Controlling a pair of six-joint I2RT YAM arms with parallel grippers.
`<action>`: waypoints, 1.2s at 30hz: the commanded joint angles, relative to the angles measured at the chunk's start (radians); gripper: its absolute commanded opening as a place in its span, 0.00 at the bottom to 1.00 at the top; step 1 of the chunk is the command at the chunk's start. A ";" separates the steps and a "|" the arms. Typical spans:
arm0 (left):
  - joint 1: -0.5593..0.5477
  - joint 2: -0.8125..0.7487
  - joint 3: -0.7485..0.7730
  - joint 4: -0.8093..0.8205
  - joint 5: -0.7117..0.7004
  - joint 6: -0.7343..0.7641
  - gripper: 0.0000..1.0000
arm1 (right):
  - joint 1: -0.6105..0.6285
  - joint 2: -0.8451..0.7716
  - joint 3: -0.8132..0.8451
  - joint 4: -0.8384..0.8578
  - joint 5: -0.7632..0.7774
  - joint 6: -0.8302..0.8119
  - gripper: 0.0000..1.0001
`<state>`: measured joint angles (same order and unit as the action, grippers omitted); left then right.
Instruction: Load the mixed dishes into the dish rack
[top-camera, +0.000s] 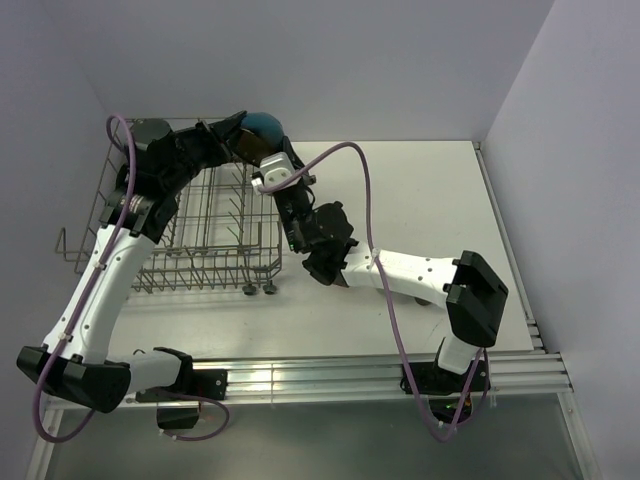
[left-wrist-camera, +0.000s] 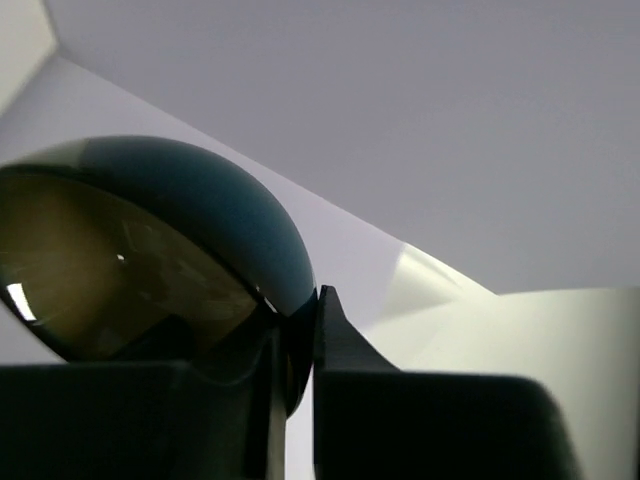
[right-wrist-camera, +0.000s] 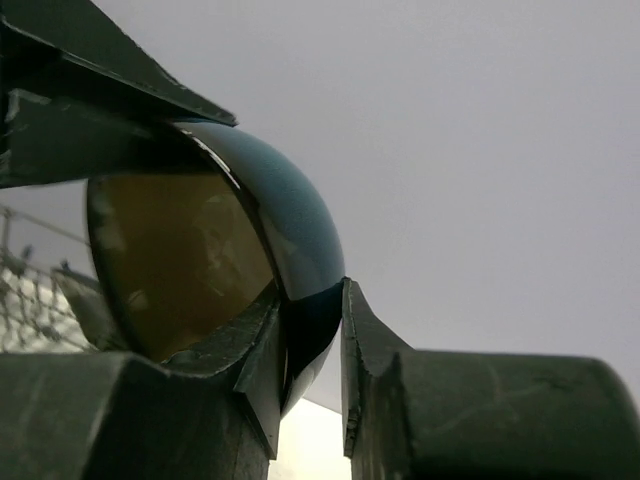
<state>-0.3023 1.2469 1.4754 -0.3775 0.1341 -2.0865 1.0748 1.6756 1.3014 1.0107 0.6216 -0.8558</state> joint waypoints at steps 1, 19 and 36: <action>0.022 -0.007 0.003 0.273 -0.091 -0.224 0.00 | 0.086 -0.044 -0.005 0.034 -0.183 -0.026 0.00; 0.019 -0.070 -0.175 0.557 -0.128 -0.132 0.00 | 0.065 -0.008 0.009 0.095 -0.037 0.066 0.45; 0.045 -0.113 -0.280 0.678 -0.188 0.005 0.00 | 0.062 -0.145 -0.089 0.098 0.127 0.055 1.00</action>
<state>-0.2722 1.1995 1.2278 0.1036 -0.0166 -1.9965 1.1393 1.6352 1.2324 1.0595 0.6533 -0.7868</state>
